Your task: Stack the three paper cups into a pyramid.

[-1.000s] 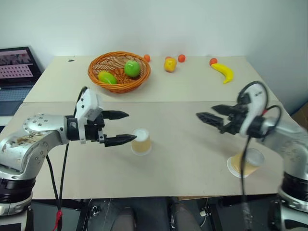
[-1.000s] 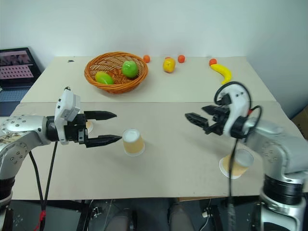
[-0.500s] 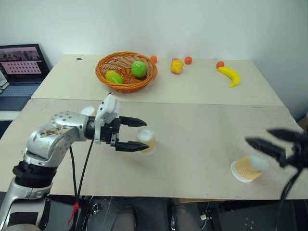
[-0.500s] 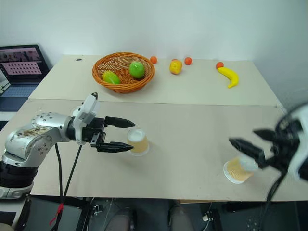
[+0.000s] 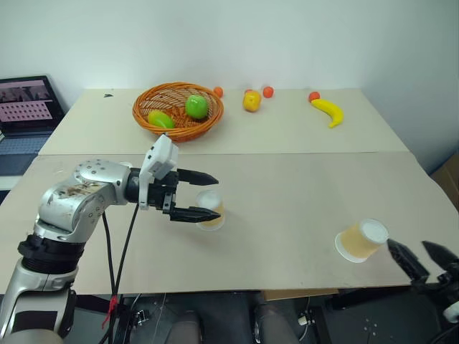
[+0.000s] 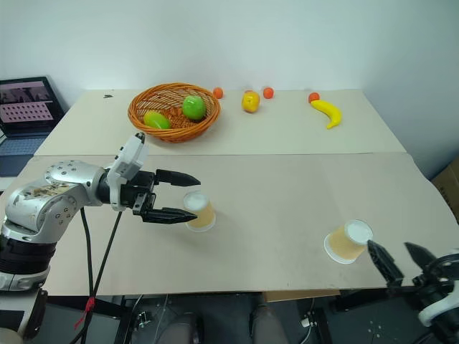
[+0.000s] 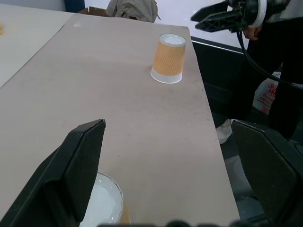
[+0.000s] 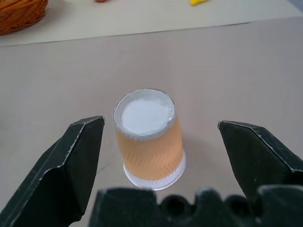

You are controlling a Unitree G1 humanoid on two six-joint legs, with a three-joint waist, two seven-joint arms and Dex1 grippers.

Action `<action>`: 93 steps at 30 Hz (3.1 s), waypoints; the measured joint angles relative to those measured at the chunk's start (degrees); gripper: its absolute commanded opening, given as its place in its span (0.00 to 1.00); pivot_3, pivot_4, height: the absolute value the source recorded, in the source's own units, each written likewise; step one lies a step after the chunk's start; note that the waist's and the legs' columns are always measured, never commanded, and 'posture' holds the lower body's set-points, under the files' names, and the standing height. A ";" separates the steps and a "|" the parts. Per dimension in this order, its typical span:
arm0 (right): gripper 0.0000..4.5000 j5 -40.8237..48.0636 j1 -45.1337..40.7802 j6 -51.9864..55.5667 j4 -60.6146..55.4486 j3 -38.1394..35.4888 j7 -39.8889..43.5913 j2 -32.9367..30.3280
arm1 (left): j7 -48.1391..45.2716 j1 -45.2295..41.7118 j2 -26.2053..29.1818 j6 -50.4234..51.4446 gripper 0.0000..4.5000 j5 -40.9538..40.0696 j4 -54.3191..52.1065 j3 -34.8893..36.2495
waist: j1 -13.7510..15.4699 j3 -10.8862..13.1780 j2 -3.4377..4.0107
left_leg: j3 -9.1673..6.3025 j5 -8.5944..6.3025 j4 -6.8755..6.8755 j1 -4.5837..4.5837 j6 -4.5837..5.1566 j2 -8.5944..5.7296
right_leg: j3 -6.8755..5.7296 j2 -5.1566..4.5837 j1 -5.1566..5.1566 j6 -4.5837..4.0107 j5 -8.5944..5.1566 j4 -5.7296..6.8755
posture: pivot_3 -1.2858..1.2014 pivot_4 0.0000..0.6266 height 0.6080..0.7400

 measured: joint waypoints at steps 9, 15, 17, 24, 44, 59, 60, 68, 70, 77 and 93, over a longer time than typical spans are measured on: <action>0.99 -11.70 -2.45 -13.53 7.87 12.10 -2.79 0.83 | 1.97 -0.03 1.00 1.33 1.00 -0.03 -1.32 1.23 | 0.09 0.02 0.03 | 0.03 0.00 0.00 0.04 0.00 -0.02 | 0.06 0.00 -0.05 0.09 0.05 -0.01 | 0.52 0.24 0.98; 0.99 -12.28 -5.42 -15.24 11.06 14.08 -3.72 -1.16 | 2.89 -0.03 1.14 2.14 1.00 -0.11 -2.39 1.82 | 0.05 0.02 0.03 | 0.05 0.00 0.00 0.09 0.00 -0.02 | 0.12 0.04 -0.03 0.09 0.05 0.00 | 0.52 0.24 0.98; 0.99 -12.43 -6.12 -15.39 11.58 14.48 -3.90 -1.76 | 3.16 -0.03 1.14 2.29 1.00 -0.14 -2.50 2.02 | 0.07 0.02 0.03 | 0.03 0.00 0.00 0.08 0.00 0.00 | 0.13 0.09 -0.03 0.09 0.05 0.00 | 0.52 0.24 0.98; 0.99 -11.69 -9.65 -15.27 12.34 15.49 -5.12 -4.06 | 4.02 0.01 1.15 2.50 1.00 -0.24 -3.50 2.56 | 0.05 0.02 0.03 | 0.03 0.00 0.00 0.07 0.00 0.05 | 0.62 0.47 -0.02 0.12 0.07 0.00 | 0.52 0.24 0.98; 0.59 -6.25 -22.90 -2.73 8.44 23.84 -7.75 -14.46 | 4.64 0.59 1.75 2.46 1.00 -0.20 -4.13 2.79 | -0.60 0.04 0.02 | 0.26 0.01 -0.01 0.09 0.01 0.05 | 0.94 0.55 0.02 0.11 0.07 0.11 | 0.52 0.24 0.98; 0.59 -4.45 -44.41 5.08 12.76 44.96 -7.12 -13.69 | 6.73 4.36 3.93 2.56 1.00 -0.36 -6.56 5.91 | 0.24 0.06 -0.01 | 0.06 -0.01 -0.01 -0.22 0.02 0.04 | 0.87 0.63 -0.23 0.29 0.11 -0.14 | 0.52 0.24 0.98; 0.59 -4.68 -44.68 5.06 13.26 45.36 -7.01 -13.33 | 6.92 4.56 4.12 2.57 1.00 -0.50 -6.89 6.30 | 0.24 0.06 -0.01 | 0.06 0.00 -0.02 -0.22 0.02 0.03 | 0.88 0.63 -0.24 0.30 0.11 -0.14 | 0.52 0.24 0.98; 0.59 -7.66 -46.85 2.53 18.28 51.54 -4.71 -9.12 | 8.59 10.08 6.98 2.72 1.00 -1.37 -9.64 9.34 | -0.24 0.06 -0.01 | 0.06 0.00 -0.04 -0.17 0.02 0.07 | 0.89 0.67 -0.34 0.28 0.11 0.01 | 0.52 0.24 0.98; 0.59 -8.66 -47.26 1.73 19.46 52.34 -4.22 -8.20 | 8.94 10.37 7.35 2.71 1.00 -1.38 -10.15 9.52 | -0.19 0.06 -0.01 | 0.07 0.00 -0.03 -0.18 0.01 0.06 | 0.89 0.67 -0.34 0.28 0.11 0.02 | 0.52 0.24 0.98; 0.59 -11.87 -49.36 -1.42 23.46 56.02 -2.44 -4.95 | 9.93 10.57 7.55 2.71 1.00 -2.15 -11.39 9.86 | -0.13 0.06 -0.01 | 0.08 0.00 -0.03 -0.24 0.01 0.06 | 0.89 0.66 -0.41 0.27 0.12 0.01 | 0.52 0.24 0.98; 0.59 -15.12 -52.14 -2.25 25.82 57.72 -0.89 -1.37 | 11.21 10.86 7.66 2.65 1.00 -2.43 -11.84 10.35 | -0.20 0.06 -0.01 | 0.09 0.00 -0.03 -0.33 0.01 0.07 | 0.91 0.68 -0.58 0.25 0.13 0.09 | 0.52 0.24 0.98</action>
